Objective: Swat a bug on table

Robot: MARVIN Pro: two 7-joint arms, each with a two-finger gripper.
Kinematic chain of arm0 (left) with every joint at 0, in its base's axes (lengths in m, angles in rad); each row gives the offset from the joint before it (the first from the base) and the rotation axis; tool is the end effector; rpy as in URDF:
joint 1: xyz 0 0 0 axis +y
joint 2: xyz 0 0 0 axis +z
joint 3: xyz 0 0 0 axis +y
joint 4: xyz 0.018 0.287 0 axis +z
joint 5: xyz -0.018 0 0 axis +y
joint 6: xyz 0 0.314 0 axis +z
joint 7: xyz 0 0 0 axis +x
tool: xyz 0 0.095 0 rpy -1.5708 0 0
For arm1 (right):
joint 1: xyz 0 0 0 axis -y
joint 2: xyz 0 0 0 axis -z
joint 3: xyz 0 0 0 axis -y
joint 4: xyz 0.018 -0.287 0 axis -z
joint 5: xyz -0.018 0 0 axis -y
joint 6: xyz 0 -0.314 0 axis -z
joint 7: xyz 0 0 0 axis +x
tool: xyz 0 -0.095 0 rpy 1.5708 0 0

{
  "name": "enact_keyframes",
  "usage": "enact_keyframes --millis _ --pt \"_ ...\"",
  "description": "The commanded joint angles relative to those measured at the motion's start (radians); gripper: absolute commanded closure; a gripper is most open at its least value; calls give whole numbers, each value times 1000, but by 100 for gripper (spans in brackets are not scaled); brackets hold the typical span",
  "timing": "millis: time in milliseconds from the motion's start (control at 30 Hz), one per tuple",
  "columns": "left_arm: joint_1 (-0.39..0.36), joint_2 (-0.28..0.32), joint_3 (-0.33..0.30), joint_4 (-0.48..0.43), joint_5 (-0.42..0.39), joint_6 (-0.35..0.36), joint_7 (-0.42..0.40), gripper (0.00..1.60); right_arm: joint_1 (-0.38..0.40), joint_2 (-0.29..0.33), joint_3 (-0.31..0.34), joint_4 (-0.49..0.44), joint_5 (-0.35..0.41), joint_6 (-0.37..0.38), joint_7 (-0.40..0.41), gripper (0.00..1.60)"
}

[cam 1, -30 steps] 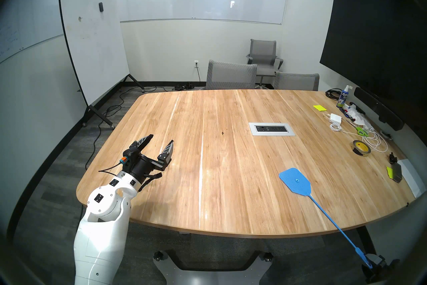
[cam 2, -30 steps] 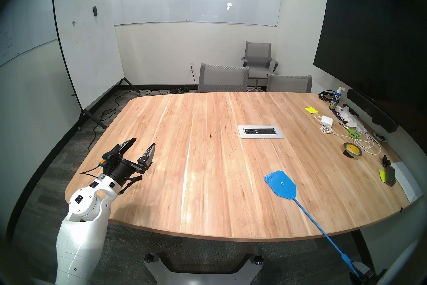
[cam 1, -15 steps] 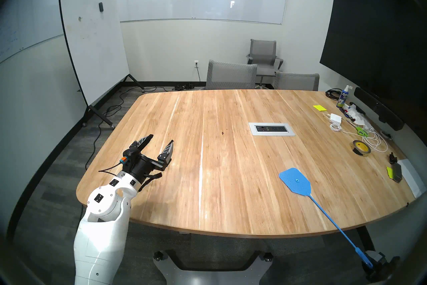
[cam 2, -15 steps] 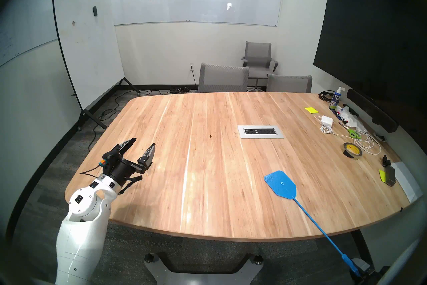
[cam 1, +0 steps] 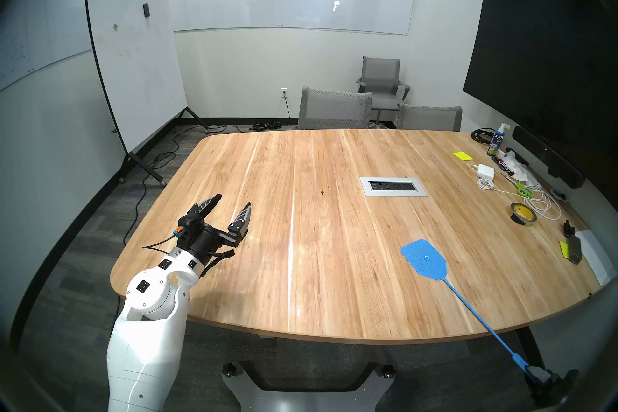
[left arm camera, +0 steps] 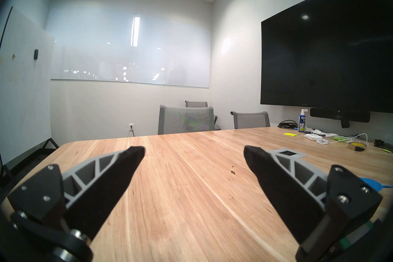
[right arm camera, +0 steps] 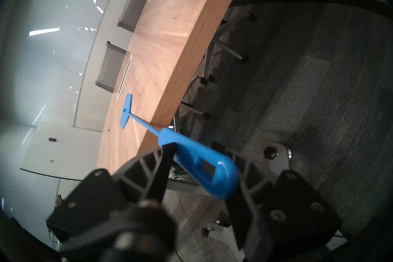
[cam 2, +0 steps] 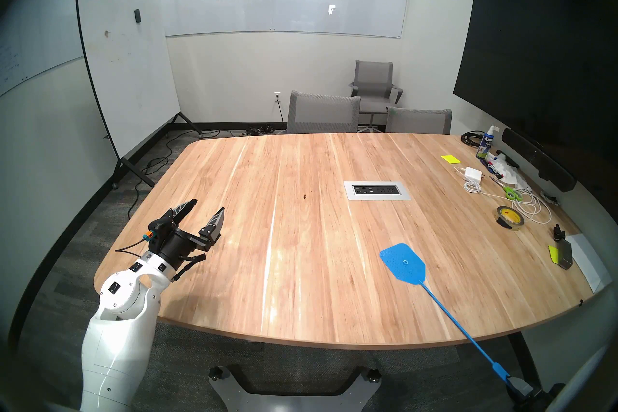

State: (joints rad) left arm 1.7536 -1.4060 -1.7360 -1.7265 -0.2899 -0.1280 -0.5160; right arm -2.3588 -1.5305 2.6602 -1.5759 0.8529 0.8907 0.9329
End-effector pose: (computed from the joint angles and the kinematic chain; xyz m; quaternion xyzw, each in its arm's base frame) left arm 0.3641 0.0616 -0.2839 0.6386 -0.1122 0.7464 0.1501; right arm -0.0143 -0.2980 -0.3584 -0.7401 0.4285 -0.4207 0.3028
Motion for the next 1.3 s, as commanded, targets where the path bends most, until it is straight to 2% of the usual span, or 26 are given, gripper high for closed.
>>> enact_keyframes --millis 0,33,67,400,833,1033,1267 --pt "-3 2 -1 -20 1 1 0 0 -5 -1 3 -15 11 -1 22 112" --pt "-3 2 -1 -20 1 1 0 0 -7 0 2 -15 11 -2 24 117" --pt "-3 2 -1 -20 1 1 0 0 -7 -1 2 -16 12 -1 23 160" --pt "-3 2 -1 -20 1 1 0 0 -16 -4 -6 -36 30 3 27 160" --pt "-3 2 -1 -19 1 1 -1 0 13 -6 1 -76 89 36 13 160" --pt "-4 2 -1 -19 1 1 -1 0 45 -7 3 -86 124 67 -14 160" --pt "-4 2 -1 -19 1 0 -1 0 93 0 -1 -89 163 69 -49 160"
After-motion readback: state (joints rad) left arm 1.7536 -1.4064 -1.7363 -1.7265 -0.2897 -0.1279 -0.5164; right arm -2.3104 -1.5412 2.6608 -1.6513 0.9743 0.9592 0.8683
